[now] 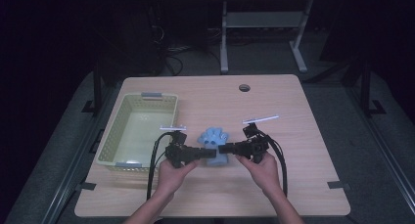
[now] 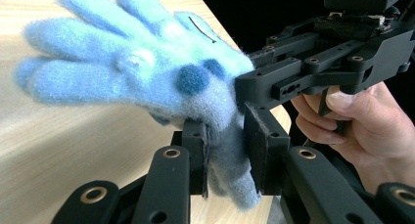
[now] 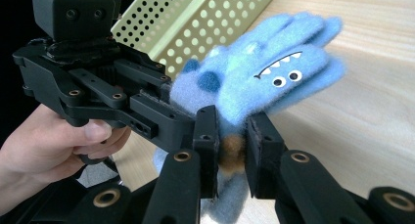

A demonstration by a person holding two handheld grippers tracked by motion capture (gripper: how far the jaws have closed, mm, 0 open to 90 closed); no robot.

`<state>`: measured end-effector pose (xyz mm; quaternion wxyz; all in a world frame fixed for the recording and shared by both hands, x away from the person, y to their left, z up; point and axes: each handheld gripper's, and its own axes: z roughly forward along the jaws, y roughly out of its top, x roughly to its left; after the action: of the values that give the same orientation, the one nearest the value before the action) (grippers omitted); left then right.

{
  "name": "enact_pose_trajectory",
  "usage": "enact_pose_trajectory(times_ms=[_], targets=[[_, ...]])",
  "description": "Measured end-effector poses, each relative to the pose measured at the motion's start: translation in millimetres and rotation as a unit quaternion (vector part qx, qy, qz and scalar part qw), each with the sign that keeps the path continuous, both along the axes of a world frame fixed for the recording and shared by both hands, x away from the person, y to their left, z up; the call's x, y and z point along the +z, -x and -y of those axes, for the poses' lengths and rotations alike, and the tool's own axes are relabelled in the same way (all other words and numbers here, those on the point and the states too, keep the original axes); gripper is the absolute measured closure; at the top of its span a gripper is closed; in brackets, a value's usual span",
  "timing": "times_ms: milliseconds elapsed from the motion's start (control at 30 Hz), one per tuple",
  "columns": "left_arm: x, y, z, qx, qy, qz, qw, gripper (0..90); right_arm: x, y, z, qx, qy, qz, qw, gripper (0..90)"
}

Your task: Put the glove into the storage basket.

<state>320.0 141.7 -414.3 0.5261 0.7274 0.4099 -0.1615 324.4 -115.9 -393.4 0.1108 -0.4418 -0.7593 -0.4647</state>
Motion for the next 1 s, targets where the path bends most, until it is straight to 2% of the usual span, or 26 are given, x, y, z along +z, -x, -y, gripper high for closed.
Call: enact_pose_trajectory(times_ms=[300, 333, 467, 600, 767, 1000], targets=[[10.2, -2.5, -10.7, 0.006, 0.000, 0.006, 1.0000, 71.5, 11.6, -6.0, -10.6, 0.008, 0.002, 0.007, 0.9999, 76.9], [10.8, -2.8, -11.7, 0.008, 0.002, 0.005, 1.0000, 71.4, 12.1, -7.2, -11.5, 0.011, 0.003, 0.015, 0.9998, 76.9], [15.2, -3.4, -16.2, 0.007, -0.002, 0.008, 0.9999, 71.5, 14.9, -9.5, -16.2, 0.013, 0.000, 0.015, 0.9998, 76.9], [18.8, -4.1, -20.2, 0.009, -0.001, 0.011, 0.9999, 71.5, 19.5, -10.3, -20.1, 0.013, -0.005, 0.013, 0.9998, 76.9], [21.4, -4.8, -25.0, 0.012, 0.003, 0.009, 0.9999, 71.5, 24.0, -12.6, -24.8, 0.019, 0.001, 0.023, 0.9996, 76.9], [25.2, -6.7, -33.9, 0.015, 0.005, 0.013, 0.9998, 71.5, 28.5, -16.7, -32.6, 0.023, -0.003, 0.020, 0.9995, 76.9]])
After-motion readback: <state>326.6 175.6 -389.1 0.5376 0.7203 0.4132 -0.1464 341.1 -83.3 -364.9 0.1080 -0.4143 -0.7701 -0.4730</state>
